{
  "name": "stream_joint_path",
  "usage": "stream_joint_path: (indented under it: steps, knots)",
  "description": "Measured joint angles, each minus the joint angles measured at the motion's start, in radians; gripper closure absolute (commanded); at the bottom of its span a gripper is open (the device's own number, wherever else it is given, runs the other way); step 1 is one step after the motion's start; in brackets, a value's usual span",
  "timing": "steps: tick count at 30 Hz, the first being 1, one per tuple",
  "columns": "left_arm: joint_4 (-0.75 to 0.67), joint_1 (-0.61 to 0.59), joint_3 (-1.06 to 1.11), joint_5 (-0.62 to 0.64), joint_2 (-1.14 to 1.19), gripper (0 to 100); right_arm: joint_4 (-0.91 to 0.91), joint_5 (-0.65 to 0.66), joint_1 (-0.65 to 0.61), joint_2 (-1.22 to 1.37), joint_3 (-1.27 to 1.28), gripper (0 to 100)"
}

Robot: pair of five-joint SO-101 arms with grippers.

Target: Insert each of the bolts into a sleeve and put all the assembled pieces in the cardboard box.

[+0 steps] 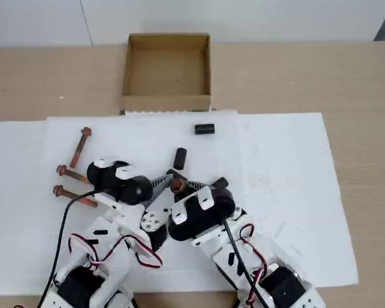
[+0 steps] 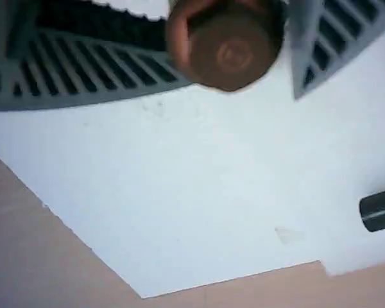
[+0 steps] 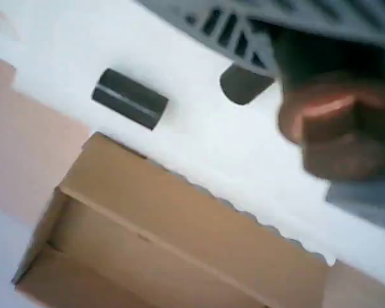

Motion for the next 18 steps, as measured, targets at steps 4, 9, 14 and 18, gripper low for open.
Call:
stream_joint_path:
  steps: [4,9,14,18]
  knots:
    - [0.018,0.000,-0.028,0.000,0.003,73,0.000,0.000,-0.002,-0.003,0.000,99.5]
    - [0.023,0.000,-0.054,-0.008,0.018,73,-0.003,0.000,0.000,-0.003,0.009,99.5]
    - [0.023,-0.002,-0.069,-0.009,0.018,73,-0.003,0.000,-0.002,-0.003,0.011,99.5]
    - [0.021,-0.060,-0.069,-0.038,0.018,73,-0.003,0.000,-0.002,-0.003,0.011,99.5]
